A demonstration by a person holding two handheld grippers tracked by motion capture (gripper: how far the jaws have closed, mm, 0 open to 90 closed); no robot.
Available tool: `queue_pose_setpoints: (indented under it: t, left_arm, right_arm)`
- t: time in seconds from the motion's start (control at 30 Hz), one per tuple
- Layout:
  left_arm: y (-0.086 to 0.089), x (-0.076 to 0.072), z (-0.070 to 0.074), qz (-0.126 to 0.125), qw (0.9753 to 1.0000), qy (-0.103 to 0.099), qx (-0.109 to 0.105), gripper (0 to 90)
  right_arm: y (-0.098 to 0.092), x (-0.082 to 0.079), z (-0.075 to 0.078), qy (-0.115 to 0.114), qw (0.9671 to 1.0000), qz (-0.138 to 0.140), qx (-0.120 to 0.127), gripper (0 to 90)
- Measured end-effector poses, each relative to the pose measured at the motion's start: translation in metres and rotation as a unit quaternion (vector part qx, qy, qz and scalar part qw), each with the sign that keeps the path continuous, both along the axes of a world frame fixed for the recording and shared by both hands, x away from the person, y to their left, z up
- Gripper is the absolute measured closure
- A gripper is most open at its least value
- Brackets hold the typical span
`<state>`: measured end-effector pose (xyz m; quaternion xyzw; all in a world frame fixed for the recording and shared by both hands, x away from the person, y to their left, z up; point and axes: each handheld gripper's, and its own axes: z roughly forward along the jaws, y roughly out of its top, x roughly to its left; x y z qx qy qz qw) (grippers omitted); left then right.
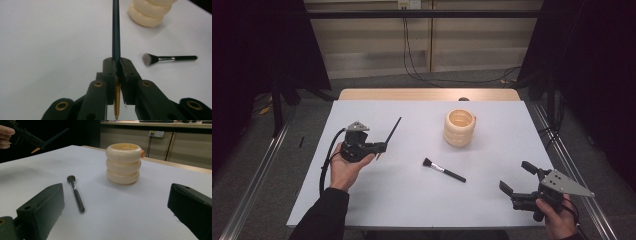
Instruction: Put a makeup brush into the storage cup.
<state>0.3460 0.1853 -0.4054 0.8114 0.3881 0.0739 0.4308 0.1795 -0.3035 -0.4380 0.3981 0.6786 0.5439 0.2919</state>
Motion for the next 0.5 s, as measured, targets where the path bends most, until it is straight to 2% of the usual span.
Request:
queue_pose_setpoints:
  t: [0.1,0.2,0.33,0.5]
  left_arm:
    - [0.004,-0.007,0.002,0.000,0.9995,-0.018,-0.027,83.5]
    - [0.009,-0.013,0.005,0.001,0.9973,-0.045,-0.058,83.4]
    - [0.013,-0.019,0.008,0.007,0.9951,-0.066,-0.073,83.4]
    - [0.015,-0.024,0.011,0.007,0.9930,-0.078,-0.089,83.4]
  right_arm:
    - [0.000,0.000,0.000,0.000,1.0000,0.000,0.000,0.2]
    - [0.001,0.000,0.000,-0.002,1.0000,-0.002,0.000,0.2]
    - [0.001,0.000,0.000,0.000,1.0000,0.000,0.001,0.2]
    - [0.000,0.000,0.000,-0.001,1.0000,-0.001,0.000,0.2]
